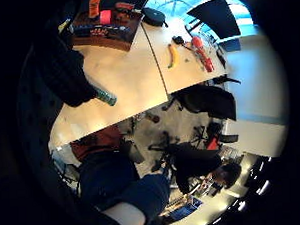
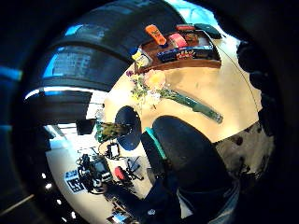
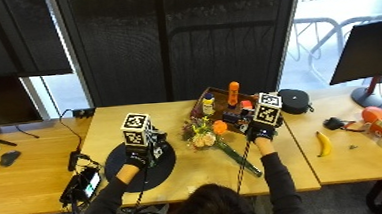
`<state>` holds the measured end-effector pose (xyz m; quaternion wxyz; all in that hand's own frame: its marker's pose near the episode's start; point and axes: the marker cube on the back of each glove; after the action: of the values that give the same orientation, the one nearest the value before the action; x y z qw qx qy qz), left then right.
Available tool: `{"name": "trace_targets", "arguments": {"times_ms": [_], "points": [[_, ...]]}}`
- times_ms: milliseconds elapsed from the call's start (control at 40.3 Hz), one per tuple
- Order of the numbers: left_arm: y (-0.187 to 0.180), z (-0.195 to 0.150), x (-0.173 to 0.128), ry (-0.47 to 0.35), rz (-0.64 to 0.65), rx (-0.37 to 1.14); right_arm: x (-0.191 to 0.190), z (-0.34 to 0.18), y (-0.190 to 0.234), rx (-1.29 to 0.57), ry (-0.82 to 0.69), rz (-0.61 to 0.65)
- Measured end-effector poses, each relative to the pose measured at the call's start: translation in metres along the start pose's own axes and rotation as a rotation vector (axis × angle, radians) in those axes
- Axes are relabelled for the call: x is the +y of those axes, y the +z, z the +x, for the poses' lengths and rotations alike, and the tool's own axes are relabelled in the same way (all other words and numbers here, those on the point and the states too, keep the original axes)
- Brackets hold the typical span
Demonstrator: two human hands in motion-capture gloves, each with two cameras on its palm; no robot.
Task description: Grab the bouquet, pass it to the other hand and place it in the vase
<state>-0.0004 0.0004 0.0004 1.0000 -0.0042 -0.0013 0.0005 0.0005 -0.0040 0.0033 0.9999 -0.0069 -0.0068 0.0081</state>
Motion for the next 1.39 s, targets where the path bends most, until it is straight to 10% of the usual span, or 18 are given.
{"name": "trace_targets", "arguments": {"times_ms": [323, 472, 795, 1391], "points": [[0.015, 0.0, -0.008, 0.0, -0.054, 0.002, -0.046, 0.023, 0.058, -0.043, 0.141, -0.061], [0.018, -0.001, -0.008, -0.003, -0.065, 0.009, -0.05, 0.033, 0.094, -0.088, 0.174, -0.287], [0.024, -0.002, -0.004, -0.002, -0.098, 0.006, -0.07, 0.032, 0.196, -0.127, 0.184, -0.264], [0.032, -0.004, -0.007, 0.001, -0.138, 0.021, -0.017, -0.009, 0.257, -0.199, 0.287, -0.131]]}}
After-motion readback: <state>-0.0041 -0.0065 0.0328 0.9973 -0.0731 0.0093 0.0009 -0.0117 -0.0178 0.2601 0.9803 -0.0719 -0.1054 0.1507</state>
